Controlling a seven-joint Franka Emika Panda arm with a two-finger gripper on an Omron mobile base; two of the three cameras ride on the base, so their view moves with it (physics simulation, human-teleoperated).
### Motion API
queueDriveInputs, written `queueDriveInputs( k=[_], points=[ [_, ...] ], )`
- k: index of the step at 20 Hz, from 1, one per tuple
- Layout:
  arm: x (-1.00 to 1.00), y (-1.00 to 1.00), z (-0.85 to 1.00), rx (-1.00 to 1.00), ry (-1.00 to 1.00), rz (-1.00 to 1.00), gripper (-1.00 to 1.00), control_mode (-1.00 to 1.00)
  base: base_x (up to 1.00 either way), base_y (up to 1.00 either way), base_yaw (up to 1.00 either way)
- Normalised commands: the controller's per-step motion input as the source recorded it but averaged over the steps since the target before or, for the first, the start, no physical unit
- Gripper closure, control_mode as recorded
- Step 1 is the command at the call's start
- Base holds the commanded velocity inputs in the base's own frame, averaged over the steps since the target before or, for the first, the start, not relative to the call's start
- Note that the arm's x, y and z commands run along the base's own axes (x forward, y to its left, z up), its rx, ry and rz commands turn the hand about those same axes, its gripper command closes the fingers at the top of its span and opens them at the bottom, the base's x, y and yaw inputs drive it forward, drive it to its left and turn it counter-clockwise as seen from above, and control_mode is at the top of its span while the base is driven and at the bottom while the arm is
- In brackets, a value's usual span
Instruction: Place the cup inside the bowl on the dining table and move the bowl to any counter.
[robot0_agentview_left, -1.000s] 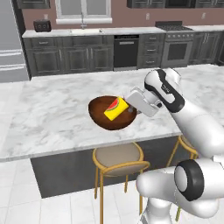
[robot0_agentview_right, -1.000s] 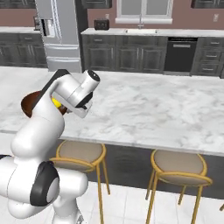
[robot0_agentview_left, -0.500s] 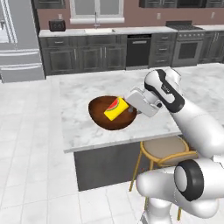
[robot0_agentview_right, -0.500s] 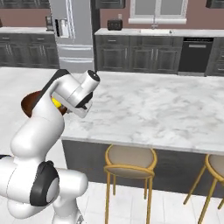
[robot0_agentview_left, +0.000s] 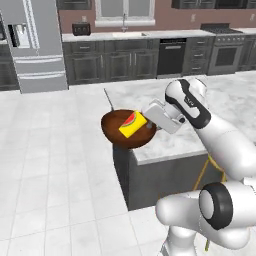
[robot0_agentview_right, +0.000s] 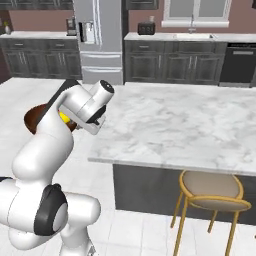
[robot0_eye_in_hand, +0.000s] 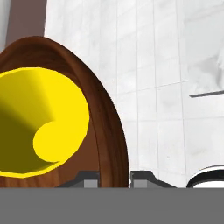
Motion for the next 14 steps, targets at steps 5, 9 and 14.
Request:
queueDriveInputs(
  k=[5, 9, 14],
  points=[
    [0.0, 0.0, 0.0, 0.0, 0.0, 0.0, 1.0, 1.0, 0.3, 1.0, -0.03],
    [0.0, 0.0, 0.0, 0.0, 0.0, 0.0, 1.0, 1.0, 0.4, 1.0, -0.03],
    [0.0, 0.0, 0.0, 0.0, 0.0, 0.0, 1.0, 1.0, 0.45, 1.0, -0.02]
  ],
)
